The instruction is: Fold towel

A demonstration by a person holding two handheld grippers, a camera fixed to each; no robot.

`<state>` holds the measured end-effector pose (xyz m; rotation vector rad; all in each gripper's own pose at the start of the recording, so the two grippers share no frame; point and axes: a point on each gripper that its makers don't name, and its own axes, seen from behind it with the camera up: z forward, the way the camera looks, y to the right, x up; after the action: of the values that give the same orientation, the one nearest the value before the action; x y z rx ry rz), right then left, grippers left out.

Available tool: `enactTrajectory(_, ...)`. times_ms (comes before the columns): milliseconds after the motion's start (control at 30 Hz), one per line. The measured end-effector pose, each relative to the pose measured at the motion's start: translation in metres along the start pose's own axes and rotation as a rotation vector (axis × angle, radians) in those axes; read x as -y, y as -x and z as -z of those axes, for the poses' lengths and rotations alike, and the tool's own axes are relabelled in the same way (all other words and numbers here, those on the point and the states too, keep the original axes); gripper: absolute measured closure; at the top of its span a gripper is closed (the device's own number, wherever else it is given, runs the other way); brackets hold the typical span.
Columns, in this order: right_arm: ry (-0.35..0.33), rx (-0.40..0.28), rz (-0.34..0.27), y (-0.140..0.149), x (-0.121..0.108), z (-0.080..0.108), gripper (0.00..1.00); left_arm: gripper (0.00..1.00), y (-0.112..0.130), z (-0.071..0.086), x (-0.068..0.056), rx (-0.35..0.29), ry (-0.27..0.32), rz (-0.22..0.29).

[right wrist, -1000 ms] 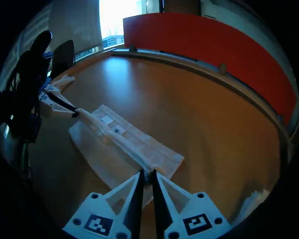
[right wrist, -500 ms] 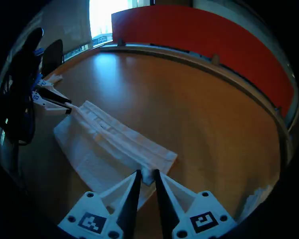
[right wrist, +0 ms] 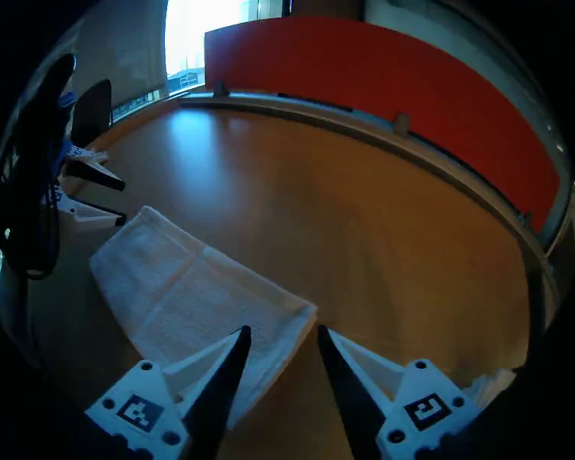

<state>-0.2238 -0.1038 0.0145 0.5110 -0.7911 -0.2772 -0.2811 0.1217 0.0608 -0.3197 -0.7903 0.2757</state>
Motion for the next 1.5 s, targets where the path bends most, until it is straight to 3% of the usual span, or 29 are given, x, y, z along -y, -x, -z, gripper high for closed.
enactTrajectory(67, 0.004, -0.006, -0.004, -0.001, 0.0, 0.002, 0.13, 0.0, 0.001, 0.001, -0.001, 0.0, 0.004, 0.009)
enactTrajectory(100, 0.005, -0.008, -0.007, -0.001, 0.001, 0.004, 0.13, 0.0, 0.001, 0.003, -0.001, -0.001, 0.005, 0.014)
enactTrajectory(467, 0.0, -0.022, -0.021, 0.007, 0.011, 0.027, 0.13, 0.0, 0.009, 0.026, -0.002, -0.006, -0.001, 0.031)
enactTrajectory(1000, -0.009, -0.033, 0.003, 0.029, 0.034, 0.069, 0.13, 0.0, 0.05, 0.074, -0.015, 0.0, -0.016, 0.076)
enactTrajectory(1500, -0.027, -0.037, 0.033, 0.03, 0.038, 0.071, 0.13, 0.0, 0.065, 0.106, -0.011, -0.034, -0.056, 0.136)
